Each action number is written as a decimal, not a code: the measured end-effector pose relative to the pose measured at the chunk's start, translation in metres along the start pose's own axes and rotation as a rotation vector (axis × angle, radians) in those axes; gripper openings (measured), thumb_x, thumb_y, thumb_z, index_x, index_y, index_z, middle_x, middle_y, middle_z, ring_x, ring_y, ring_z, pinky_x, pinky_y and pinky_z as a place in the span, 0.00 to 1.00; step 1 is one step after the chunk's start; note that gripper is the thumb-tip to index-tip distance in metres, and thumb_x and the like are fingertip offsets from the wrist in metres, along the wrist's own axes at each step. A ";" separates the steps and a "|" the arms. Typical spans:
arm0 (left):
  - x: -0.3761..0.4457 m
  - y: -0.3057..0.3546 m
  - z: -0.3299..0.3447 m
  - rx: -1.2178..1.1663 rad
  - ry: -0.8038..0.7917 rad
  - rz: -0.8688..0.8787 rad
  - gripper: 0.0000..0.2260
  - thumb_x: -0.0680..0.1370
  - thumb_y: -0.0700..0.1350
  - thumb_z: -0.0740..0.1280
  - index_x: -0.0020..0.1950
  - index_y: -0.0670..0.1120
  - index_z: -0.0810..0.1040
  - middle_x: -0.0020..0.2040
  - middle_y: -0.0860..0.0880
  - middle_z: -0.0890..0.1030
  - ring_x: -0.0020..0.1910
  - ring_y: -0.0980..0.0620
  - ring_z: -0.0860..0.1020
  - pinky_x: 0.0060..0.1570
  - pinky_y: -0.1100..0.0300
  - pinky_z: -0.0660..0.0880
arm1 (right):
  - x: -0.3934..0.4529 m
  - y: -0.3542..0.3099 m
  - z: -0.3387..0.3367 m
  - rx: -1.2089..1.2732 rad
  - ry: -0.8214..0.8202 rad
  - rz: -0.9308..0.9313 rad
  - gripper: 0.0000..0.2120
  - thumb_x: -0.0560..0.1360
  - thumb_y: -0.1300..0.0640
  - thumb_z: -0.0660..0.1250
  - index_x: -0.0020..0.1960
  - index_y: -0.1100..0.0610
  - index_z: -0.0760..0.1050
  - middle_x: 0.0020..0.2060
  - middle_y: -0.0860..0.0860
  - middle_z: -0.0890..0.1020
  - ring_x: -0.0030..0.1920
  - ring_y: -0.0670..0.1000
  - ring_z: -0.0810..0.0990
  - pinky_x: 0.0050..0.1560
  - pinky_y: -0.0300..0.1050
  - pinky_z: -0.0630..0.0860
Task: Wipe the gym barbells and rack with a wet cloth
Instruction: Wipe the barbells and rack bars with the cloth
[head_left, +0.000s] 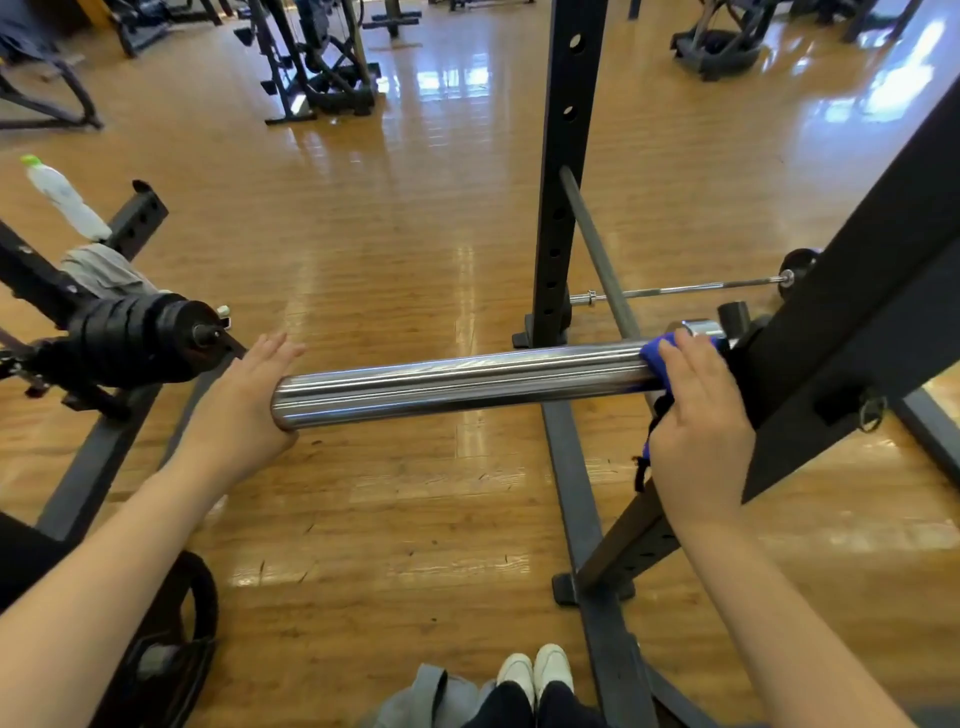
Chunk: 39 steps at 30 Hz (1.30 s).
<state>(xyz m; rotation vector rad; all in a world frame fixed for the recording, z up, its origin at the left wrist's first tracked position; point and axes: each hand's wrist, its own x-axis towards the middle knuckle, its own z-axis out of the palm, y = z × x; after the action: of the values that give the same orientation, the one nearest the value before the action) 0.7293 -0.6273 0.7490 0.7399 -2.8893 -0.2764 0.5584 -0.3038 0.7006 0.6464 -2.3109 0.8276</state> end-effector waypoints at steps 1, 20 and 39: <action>0.000 -0.001 0.000 -0.006 0.003 0.006 0.35 0.67 0.35 0.74 0.73 0.42 0.66 0.75 0.43 0.62 0.74 0.45 0.59 0.71 0.48 0.57 | -0.005 0.000 -0.002 0.004 0.009 0.011 0.22 0.74 0.67 0.51 0.64 0.68 0.74 0.62 0.62 0.76 0.66 0.59 0.72 0.67 0.53 0.66; 0.025 0.003 -0.028 -0.033 -0.471 -0.087 0.36 0.65 0.35 0.74 0.68 0.56 0.67 0.62 0.49 0.77 0.59 0.51 0.75 0.55 0.56 0.74 | -0.026 0.000 -0.001 0.024 0.031 0.105 0.20 0.74 0.72 0.55 0.64 0.69 0.72 0.63 0.62 0.75 0.67 0.59 0.69 0.67 0.54 0.67; -0.003 -0.011 0.018 0.227 0.213 0.238 0.30 0.65 0.32 0.74 0.66 0.36 0.72 0.65 0.35 0.74 0.65 0.37 0.72 0.69 0.46 0.58 | -0.004 -0.006 0.006 0.040 0.089 0.132 0.20 0.73 0.72 0.57 0.64 0.70 0.71 0.64 0.64 0.74 0.67 0.60 0.68 0.65 0.58 0.66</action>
<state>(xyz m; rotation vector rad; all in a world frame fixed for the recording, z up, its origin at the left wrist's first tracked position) 0.7335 -0.6329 0.7288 0.4180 -2.7920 0.1516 0.5627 -0.3117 0.6966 0.4679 -2.2805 0.9467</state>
